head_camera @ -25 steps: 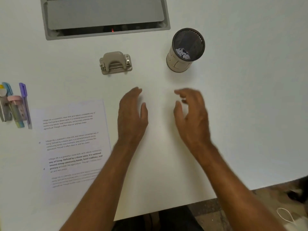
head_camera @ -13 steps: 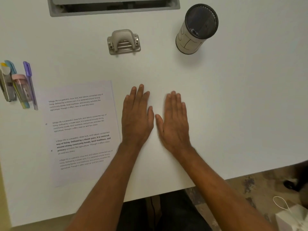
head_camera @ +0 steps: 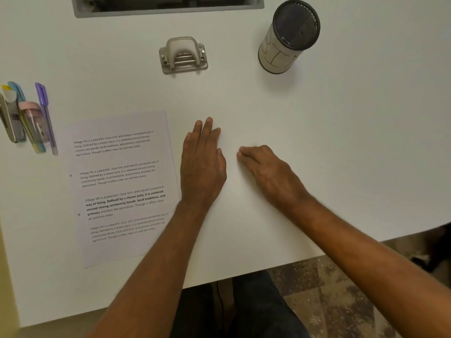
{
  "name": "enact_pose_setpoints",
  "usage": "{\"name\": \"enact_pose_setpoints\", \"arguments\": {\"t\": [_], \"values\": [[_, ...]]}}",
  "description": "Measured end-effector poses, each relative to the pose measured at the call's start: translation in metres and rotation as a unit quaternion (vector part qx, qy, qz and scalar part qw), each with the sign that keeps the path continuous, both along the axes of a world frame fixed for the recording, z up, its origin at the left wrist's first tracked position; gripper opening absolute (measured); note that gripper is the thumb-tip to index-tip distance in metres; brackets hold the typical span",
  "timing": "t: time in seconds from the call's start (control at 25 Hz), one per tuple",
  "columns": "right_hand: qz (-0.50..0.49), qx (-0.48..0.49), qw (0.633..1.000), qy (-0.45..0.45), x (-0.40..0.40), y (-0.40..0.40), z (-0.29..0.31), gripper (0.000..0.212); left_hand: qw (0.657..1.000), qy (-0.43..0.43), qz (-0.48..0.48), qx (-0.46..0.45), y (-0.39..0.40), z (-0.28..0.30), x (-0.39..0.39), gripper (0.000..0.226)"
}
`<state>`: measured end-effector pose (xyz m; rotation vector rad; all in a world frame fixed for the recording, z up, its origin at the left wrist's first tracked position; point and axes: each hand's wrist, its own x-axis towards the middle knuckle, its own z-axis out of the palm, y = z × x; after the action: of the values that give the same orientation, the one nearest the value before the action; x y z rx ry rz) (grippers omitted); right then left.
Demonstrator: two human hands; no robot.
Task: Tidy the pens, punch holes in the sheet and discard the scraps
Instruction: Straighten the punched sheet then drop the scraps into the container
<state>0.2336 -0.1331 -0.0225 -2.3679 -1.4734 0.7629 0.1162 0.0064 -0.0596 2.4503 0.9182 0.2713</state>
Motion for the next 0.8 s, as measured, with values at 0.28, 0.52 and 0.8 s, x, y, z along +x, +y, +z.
{"name": "enact_pose_setpoints", "arguments": {"t": [0.28,0.52,0.8], "values": [[0.044,0.061,0.99,-0.116,0.01,0.016,0.001,0.021,1.0,-0.001,-0.004,0.008,0.0,-0.001,0.001,0.046],[0.004,0.043,0.991,-0.13,0.013,0.024,-0.005,0.015,1.0,0.0,-0.001,0.008,0.0,-0.001,0.001,0.046],[-0.402,0.054,0.879,0.249,0.054,0.04,0.024,0.017,0.999,-0.032,0.013,-0.014,-0.001,-0.003,0.004,0.047]]}}
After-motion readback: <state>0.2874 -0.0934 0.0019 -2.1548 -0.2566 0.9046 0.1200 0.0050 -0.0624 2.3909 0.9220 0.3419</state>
